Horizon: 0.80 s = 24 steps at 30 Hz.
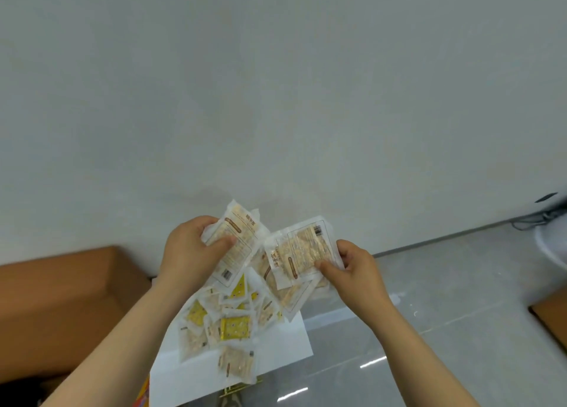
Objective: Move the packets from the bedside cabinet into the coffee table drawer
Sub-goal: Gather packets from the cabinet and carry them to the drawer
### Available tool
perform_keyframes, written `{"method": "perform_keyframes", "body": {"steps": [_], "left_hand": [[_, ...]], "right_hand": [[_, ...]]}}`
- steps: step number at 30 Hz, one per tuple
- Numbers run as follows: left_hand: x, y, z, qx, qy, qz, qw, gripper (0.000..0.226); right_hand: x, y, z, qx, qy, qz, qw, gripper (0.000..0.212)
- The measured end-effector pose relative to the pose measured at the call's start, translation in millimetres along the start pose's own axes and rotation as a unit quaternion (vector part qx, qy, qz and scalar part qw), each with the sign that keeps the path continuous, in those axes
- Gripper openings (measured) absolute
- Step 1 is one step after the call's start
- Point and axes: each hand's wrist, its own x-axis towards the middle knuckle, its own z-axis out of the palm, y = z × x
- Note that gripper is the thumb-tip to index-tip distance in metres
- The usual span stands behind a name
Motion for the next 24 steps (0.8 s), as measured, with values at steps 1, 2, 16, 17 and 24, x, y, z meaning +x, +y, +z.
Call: {"method": "perform_keyframes", "body": {"steps": [1, 2, 16, 17, 24], "left_hand": [[-2, -5, -1, 0.000, 0.005, -0.008, 1.000, 0.007], [-4, -10, -4, -0.001, 0.009, -0.018, 1.000, 0.007], [-28, -193, 19, 0.098, -0.042, -0.175, 0.979, 0.002], [-29, -209, 27, 0.106, -0.053, -0.187, 0.975, 0.003], [-17, -286, 76, 0.126, -0.088, -0.235, 0.960, 0.010]], "right_hand": [[1, 3, 3, 0.005, -0.002, 0.005, 1.000, 0.005], [3, 5, 7, 0.010, -0.004, 0.008, 1.000, 0.005], [51, 114, 168, 0.009, -0.138, 0.134, 0.981, 0.014], [54, 128, 181, 0.004, -0.146, 0.146, 0.978, 0.013], [83, 208, 252, -0.044, -0.181, 0.201, 0.962, 0.014]]}}
